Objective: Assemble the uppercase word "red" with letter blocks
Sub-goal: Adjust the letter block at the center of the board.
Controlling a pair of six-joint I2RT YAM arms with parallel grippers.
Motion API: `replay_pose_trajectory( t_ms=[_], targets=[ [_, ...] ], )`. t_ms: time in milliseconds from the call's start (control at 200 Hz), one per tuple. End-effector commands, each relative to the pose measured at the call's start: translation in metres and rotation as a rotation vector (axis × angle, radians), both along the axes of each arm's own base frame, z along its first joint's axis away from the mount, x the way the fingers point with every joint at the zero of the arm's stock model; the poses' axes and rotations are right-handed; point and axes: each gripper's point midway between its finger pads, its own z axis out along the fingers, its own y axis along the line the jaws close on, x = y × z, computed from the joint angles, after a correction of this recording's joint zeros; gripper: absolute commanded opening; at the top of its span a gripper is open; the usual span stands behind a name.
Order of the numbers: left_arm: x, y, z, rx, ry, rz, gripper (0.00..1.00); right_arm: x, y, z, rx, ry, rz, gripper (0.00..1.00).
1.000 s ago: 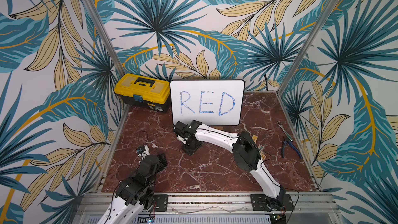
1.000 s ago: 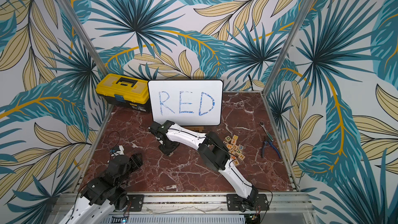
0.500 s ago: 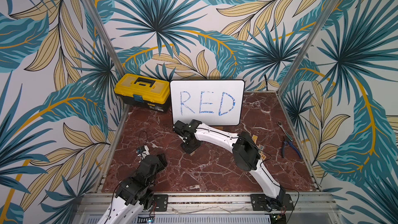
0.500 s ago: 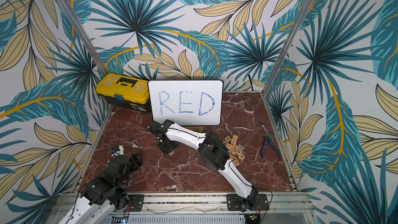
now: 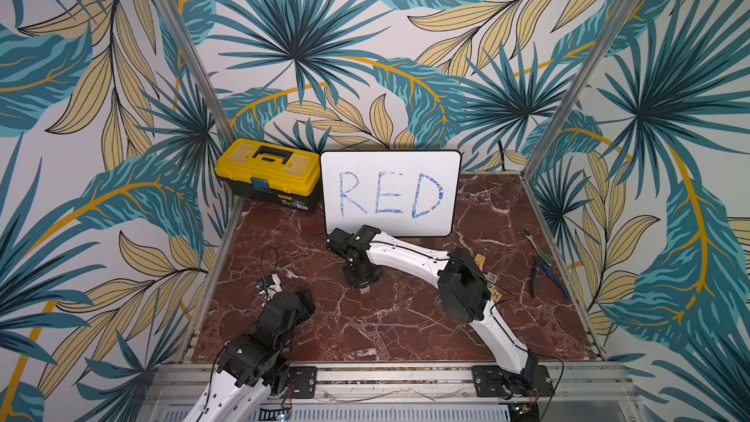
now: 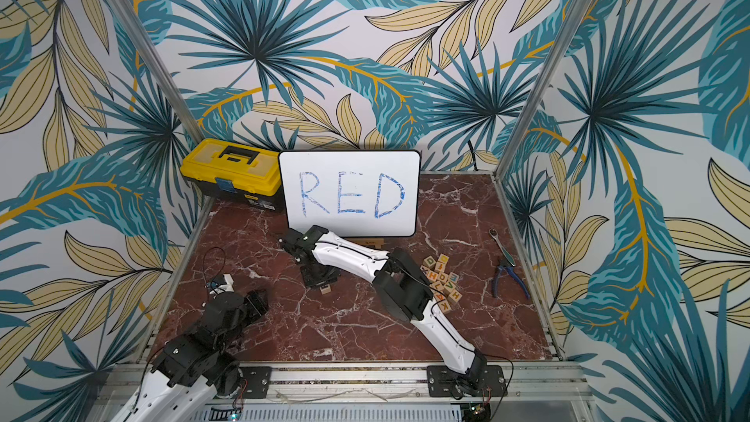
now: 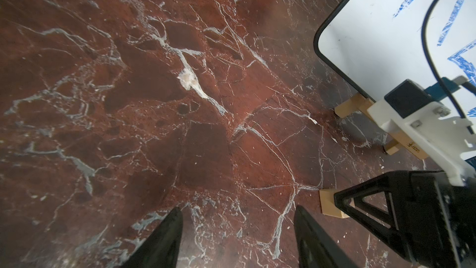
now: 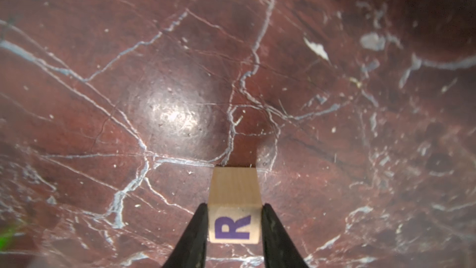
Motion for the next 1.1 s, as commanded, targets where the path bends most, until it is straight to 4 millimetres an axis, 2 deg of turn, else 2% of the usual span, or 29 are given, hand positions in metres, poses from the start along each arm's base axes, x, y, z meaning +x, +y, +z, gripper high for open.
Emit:
replay_pose_trajectory(
  t_ms=[0, 135, 195, 366, 506, 566, 626, 731, 821, 921, 1006, 1097],
  targets=[
    [-0.003, 0.003, -0.010, 0.015, 0.015, 0.005, 0.69, -0.008, -0.003, -0.009, -0.011, 0.062, -0.205, 0.35],
    [-0.004, 0.002, -0.010, 0.012, 0.010, -0.003, 0.69, -0.001, -0.001, -0.009, 0.025, 0.075, -0.344, 0.35],
    [-0.003, 0.002, -0.010, 0.011, 0.009, -0.004, 0.69, 0.005, -0.002, -0.002, 0.031, 0.054, -0.378, 0.37],
    [-0.004, 0.002, -0.010, 0.012, 0.010, -0.005, 0.69, 0.015, -0.001, 0.014, 0.059, 0.017, -0.391, 0.50],
    [-0.004, 0.002, -0.010, 0.012, 0.010, -0.007, 0.69, 0.017, -0.001, 0.024, 0.073, 0.001, -0.333, 0.55],
    [-0.004, 0.002, -0.010, 0.012, 0.010, -0.008, 0.69, 0.019, -0.008, 0.034, 0.058, -0.040, -0.249, 0.54],
    [-0.003, 0.002, -0.009, 0.011, 0.008, -0.008, 0.69, 0.025, -0.023, 0.051, 0.014, -0.110, -0.158, 0.54],
    [0.000, -0.003, -0.010, 0.010, 0.002, -0.031, 0.69, 0.031, -0.035, 0.081, -0.004, -0.229, 0.144, 0.53],
    [0.001, -0.005, -0.011, 0.015, 0.007, -0.042, 0.69, 0.017, -0.040, 0.099, -0.001, -0.240, 0.448, 0.52],
    [0.002, -0.005, -0.011, 0.017, 0.013, -0.041, 0.69, -0.010, -0.041, 0.102, 0.054, -0.191, 0.744, 0.52],
    [0.002, -0.005, -0.011, 0.019, 0.010, -0.041, 0.69, -0.009, -0.039, 0.095, 0.051, -0.214, 0.842, 0.52],
    [0.002, -0.005, -0.010, 0.021, 0.009, -0.044, 0.69, -0.011, -0.031, 0.078, 0.072, -0.202, 0.903, 0.52]
  ],
)
